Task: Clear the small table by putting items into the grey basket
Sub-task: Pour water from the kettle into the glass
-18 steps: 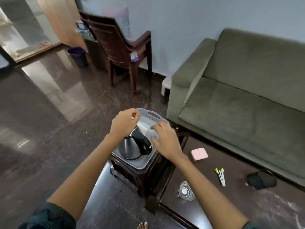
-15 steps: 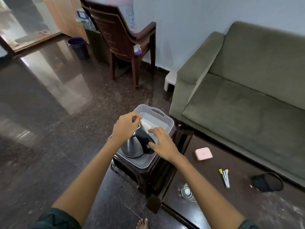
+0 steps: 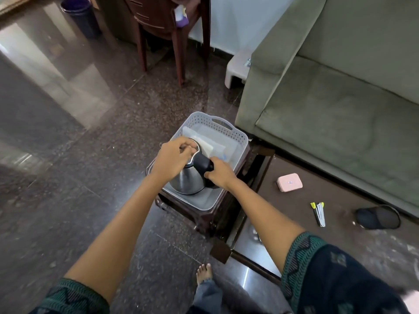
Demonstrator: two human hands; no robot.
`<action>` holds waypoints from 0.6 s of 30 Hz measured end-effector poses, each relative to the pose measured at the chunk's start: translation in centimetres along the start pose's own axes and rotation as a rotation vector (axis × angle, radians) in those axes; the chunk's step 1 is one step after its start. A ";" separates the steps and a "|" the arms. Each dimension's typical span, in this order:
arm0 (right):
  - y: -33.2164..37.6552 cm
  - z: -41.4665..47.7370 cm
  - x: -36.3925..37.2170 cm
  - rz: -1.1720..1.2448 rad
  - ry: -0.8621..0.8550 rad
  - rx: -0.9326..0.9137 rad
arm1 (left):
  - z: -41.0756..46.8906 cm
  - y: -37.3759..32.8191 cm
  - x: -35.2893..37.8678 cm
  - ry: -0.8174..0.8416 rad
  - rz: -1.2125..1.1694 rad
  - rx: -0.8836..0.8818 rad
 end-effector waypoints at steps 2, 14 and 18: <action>-0.4 0.3 0.3 0.034 -0.007 0.043 | 0.0 0.6 0.0 0.013 -0.007 -0.015; -1.1 0.0 0.5 0.387 -0.182 0.170 | -0.8 2.0 -0.6 0.023 0.005 0.028; -0.2 -1.1 -1.4 0.464 -0.217 0.136 | -1.2 -0.5 -2.5 -0.076 -0.031 0.170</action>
Point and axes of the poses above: each hand's wrist, its own z-axis towards the middle knuckle, its own x-axis out of the palm, y = z × x, the point moved 9 cm from there along z, towards the middle knuckle, and after that the axes turned 11 degrees about -y, right-handed, at the moved point
